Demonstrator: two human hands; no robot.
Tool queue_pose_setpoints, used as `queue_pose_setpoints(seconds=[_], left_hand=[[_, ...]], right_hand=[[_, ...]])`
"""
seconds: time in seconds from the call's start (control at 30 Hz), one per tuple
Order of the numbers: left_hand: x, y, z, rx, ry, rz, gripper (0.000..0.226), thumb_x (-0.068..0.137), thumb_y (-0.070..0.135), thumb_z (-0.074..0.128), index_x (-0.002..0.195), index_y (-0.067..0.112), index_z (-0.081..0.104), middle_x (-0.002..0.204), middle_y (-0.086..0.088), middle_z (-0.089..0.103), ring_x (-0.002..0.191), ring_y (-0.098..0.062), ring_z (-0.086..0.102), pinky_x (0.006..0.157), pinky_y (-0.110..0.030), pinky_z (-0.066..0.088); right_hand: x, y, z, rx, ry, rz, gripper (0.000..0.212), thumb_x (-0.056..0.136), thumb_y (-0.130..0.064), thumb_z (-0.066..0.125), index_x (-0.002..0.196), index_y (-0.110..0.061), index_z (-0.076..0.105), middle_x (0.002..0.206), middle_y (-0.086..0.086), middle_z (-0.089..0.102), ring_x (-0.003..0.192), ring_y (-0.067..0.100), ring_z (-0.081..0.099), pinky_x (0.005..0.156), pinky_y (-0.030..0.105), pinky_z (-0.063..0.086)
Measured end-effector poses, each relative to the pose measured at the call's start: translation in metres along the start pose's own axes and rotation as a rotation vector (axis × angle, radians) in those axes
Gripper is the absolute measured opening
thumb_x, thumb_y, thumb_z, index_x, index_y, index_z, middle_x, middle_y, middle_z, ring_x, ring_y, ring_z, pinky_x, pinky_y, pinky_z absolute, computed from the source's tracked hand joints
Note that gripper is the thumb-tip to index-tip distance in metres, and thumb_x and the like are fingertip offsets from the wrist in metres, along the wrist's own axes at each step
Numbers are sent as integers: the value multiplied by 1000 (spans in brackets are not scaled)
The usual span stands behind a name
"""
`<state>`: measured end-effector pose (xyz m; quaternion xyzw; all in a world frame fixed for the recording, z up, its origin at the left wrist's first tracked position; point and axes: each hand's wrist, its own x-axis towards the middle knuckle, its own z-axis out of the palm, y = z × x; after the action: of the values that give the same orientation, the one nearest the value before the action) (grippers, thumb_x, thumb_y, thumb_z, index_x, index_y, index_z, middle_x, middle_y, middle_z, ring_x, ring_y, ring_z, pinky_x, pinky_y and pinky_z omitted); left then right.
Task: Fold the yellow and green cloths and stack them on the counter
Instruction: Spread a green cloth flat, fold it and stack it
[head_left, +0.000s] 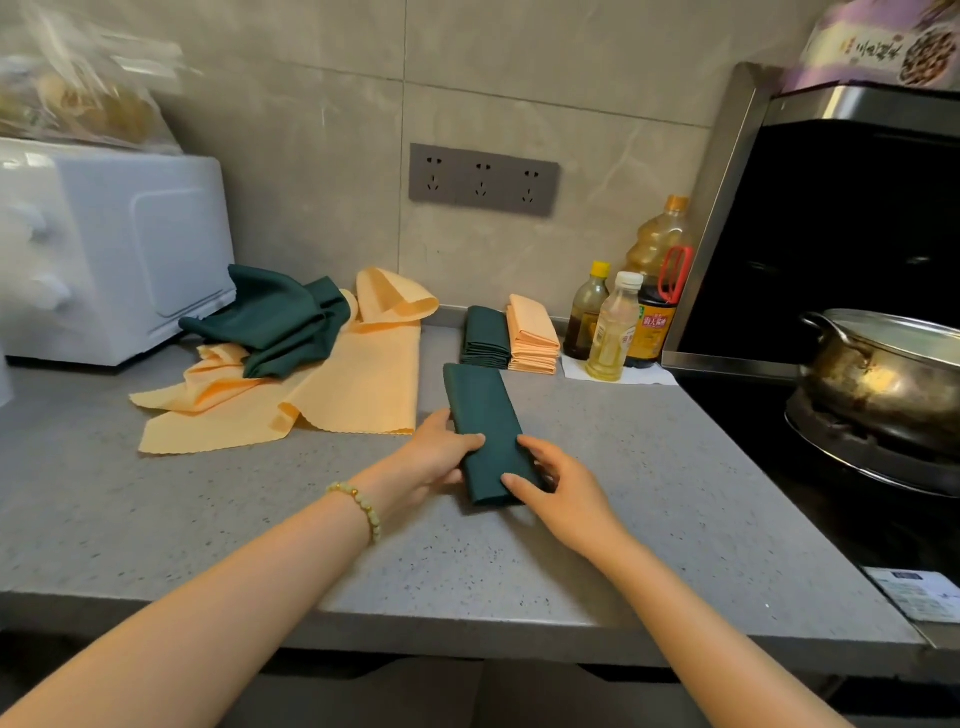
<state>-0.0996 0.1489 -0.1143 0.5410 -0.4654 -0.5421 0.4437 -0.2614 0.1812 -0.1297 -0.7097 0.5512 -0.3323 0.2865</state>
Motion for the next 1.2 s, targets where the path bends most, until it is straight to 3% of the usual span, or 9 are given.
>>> queue_pose_setpoints(seconds=[0.13, 0.2, 0.27, 0.47, 0.63, 0.83, 0.93, 1.07, 1.2], left_hand=[[32, 24, -14, -79, -63, 46, 33, 96, 7, 52, 127, 16, 46, 121, -5, 60, 104, -20, 61, 86, -35, 54], [52, 40, -20, -206, -90, 31, 31, 95, 3, 51, 123, 15, 47, 122, -8, 59, 104, -21, 60, 83, -35, 53], [71, 54, -24, -300, -106, 11, 32, 95, 0, 50, 124, 14, 49, 120, -11, 58, 109, -24, 57, 84, -35, 52], [154, 112, -35, -102, -55, 22, 30, 96, 5, 51, 126, 9, 53, 124, -11, 60, 110, -21, 59, 89, -31, 52], [229, 129, -31, -85, 121, 132, 66, 88, -1, 62, 146, 10, 31, 131, -19, 55, 111, -28, 59, 87, -36, 52], [286, 91, -23, 31, 254, 60, 62, 85, -5, 63, 141, 6, 38, 128, -23, 55, 111, -32, 59, 72, -28, 52], [304, 70, -26, 103, 305, 15, 67, 80, -2, 71, 140, 5, 40, 127, -21, 55, 109, -33, 60, 81, -31, 53], [311, 62, -31, 245, 287, 133, 73, 77, 14, 78, 139, 7, 41, 130, -18, 56, 115, -30, 58, 97, -37, 49], [292, 61, -26, 581, -25, 232, 104, 73, 59, 71, 151, 15, 18, 150, -3, 36, 135, -20, 39, 110, -29, 33]], right_hand=[[43, -17, -15, 413, -32, 135, 57, 95, -30, 53, 143, -40, 24, 142, -3, 40, 118, 16, 51, 91, 24, 50], [69, -25, -22, 666, -80, 214, 55, 94, -21, 55, 136, -43, 28, 122, 5, 58, 103, 20, 62, 76, 32, 58], [96, -30, -27, 759, -44, 222, 54, 92, -9, 59, 133, -35, 36, 113, 8, 61, 96, 21, 64, 62, 29, 57], [204, -41, -39, 322, 192, 9, 47, 85, 2, 63, 127, -16, 50, 126, 13, 57, 109, 24, 58, 85, 37, 54], [272, -34, -39, 226, 273, -24, 45, 86, -4, 64, 127, -14, 48, 125, 9, 55, 98, 18, 55, 86, 36, 53], [318, 13, -22, -149, 299, -87, 36, 81, -14, 70, 114, -24, 62, 122, 1, 60, 115, 20, 54, 94, 31, 46], [320, 28, -16, -264, 360, -151, 30, 81, -15, 68, 108, -27, 64, 123, -3, 56, 114, 19, 52, 95, 33, 42], [323, 38, -23, -392, 412, -104, 32, 90, -28, 56, 122, -26, 58, 141, -2, 42, 130, 20, 38, 102, 35, 28], [325, 52, -21, -500, 125, 57, 51, 94, -55, 34, 137, -29, 41, 153, 4, 25, 137, 34, 25, 109, 50, 27]])
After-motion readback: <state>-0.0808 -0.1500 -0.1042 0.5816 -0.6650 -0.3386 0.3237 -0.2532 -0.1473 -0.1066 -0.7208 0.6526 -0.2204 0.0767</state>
